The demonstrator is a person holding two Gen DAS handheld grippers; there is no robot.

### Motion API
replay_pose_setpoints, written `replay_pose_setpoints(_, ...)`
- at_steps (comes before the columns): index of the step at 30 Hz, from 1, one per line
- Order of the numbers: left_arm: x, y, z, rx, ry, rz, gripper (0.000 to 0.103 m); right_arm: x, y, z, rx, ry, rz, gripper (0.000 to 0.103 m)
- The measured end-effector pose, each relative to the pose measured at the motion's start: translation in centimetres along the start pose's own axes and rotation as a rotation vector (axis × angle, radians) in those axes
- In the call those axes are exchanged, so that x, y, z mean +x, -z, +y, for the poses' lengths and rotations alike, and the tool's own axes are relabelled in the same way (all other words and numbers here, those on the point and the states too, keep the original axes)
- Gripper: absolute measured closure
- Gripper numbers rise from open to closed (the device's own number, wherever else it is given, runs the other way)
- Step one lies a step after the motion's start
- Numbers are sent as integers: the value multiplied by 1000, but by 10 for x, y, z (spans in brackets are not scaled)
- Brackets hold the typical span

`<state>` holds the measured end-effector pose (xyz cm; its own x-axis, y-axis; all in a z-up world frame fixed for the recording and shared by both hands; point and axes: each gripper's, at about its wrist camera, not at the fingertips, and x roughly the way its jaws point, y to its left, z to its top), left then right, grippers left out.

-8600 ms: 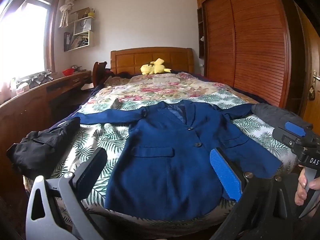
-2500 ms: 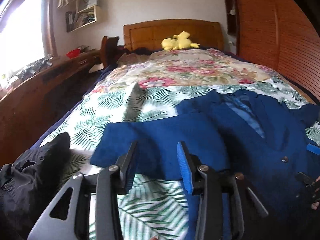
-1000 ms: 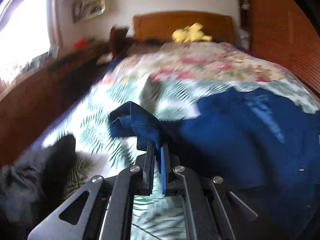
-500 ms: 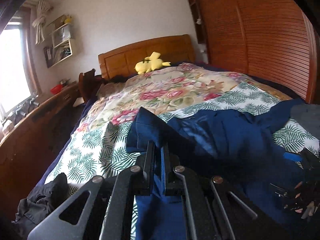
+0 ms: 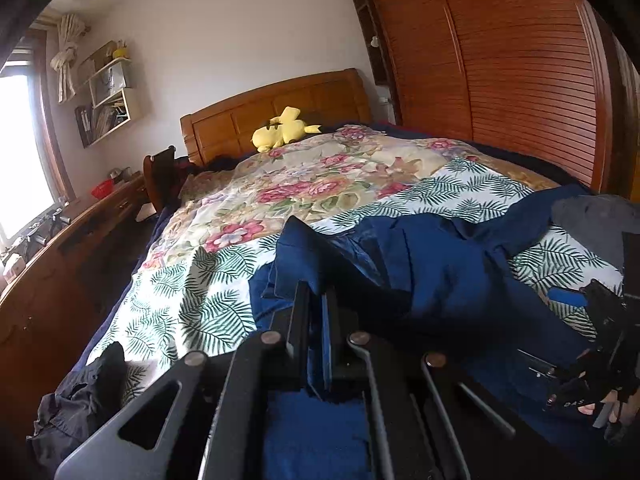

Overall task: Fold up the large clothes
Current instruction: 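Fold the held side edge inward over the blazer front, then open left tool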

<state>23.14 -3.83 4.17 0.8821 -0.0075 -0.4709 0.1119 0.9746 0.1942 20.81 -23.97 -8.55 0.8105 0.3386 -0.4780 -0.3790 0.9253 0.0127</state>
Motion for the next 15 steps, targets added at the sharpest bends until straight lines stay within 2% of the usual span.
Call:
replay_pose_setpoints(10,-20,21,-8,-29,19,12,102,-4,-5,8,-8,-31,-10,0)
replay_pose_setpoints(15,-24,38,-7,-47,54,23,102,0,-5,20,-29,-38,-2,0)
